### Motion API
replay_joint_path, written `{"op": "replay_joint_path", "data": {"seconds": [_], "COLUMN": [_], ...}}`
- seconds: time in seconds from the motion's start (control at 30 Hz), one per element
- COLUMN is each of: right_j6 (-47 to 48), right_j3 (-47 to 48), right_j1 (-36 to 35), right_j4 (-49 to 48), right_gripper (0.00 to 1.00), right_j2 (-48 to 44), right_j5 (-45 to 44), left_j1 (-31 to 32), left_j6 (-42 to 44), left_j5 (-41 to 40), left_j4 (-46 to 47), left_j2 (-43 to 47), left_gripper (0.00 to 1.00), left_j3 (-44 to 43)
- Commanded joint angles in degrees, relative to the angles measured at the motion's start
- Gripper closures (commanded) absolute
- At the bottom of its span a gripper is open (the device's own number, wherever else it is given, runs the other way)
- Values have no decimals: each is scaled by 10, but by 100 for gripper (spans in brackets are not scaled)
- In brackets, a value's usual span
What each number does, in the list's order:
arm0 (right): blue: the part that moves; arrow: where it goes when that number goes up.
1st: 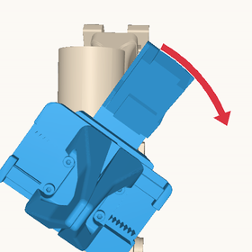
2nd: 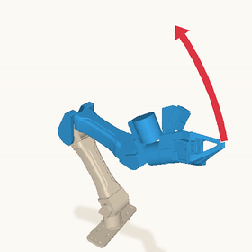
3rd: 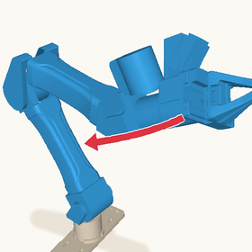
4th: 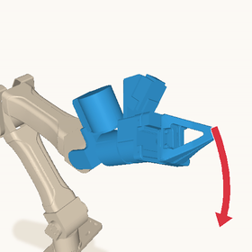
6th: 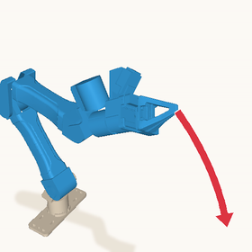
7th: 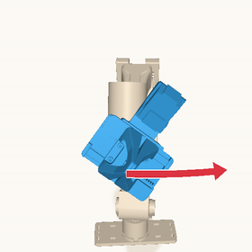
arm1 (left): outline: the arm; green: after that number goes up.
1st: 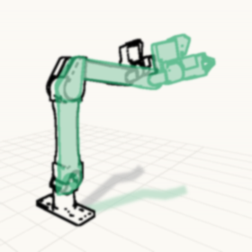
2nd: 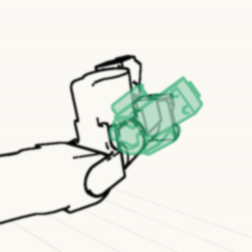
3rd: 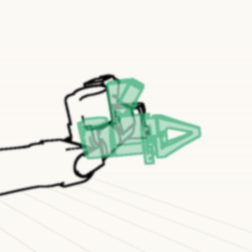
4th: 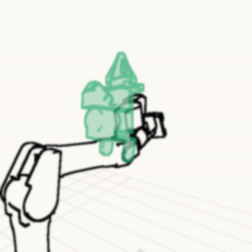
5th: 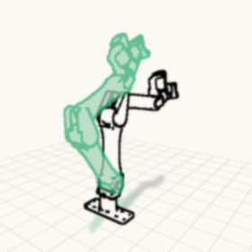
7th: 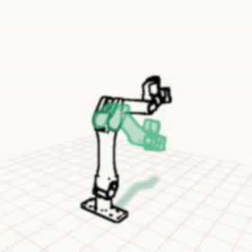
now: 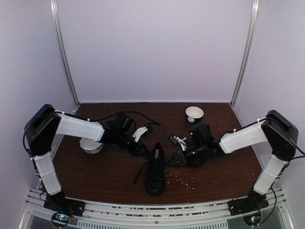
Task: Tie the shoes
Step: Pull a loop with the shoelace from the shoe.
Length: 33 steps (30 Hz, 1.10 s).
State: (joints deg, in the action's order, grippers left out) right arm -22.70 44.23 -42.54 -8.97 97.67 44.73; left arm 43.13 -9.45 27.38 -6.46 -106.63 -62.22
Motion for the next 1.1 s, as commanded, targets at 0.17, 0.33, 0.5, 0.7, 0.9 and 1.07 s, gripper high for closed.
{"op": "replay_joint_path", "data": {"seconds": [0.17,0.33,0.5,0.7,0.9,1.07], "right_j6": [24,32,35,36,38,39], "right_j3": [16,26,23,25,22,28], "right_j1": [-6,-7,-7,-11,-13,-13], "right_j4": [35,46,49,49,47,45], "right_gripper": [100,100,100,100,100,100], "right_j2": [-6,0,5,10,20,31], "right_j5": [-3,-3,1,5,5,6], "left_j1": [-3,-2,-12,-36,-57,-57], "left_j6": [-40,-30,-69,-129,-152,-142], "left_j5": [69,79,97,51,29,17], "left_j4": [169,205,254,253,243,228], "left_j2": [67,84,66,16,8,10], "left_gripper": [100,100,100,100,100,100], "left_j3": [41,54,57,44,66,72]}}
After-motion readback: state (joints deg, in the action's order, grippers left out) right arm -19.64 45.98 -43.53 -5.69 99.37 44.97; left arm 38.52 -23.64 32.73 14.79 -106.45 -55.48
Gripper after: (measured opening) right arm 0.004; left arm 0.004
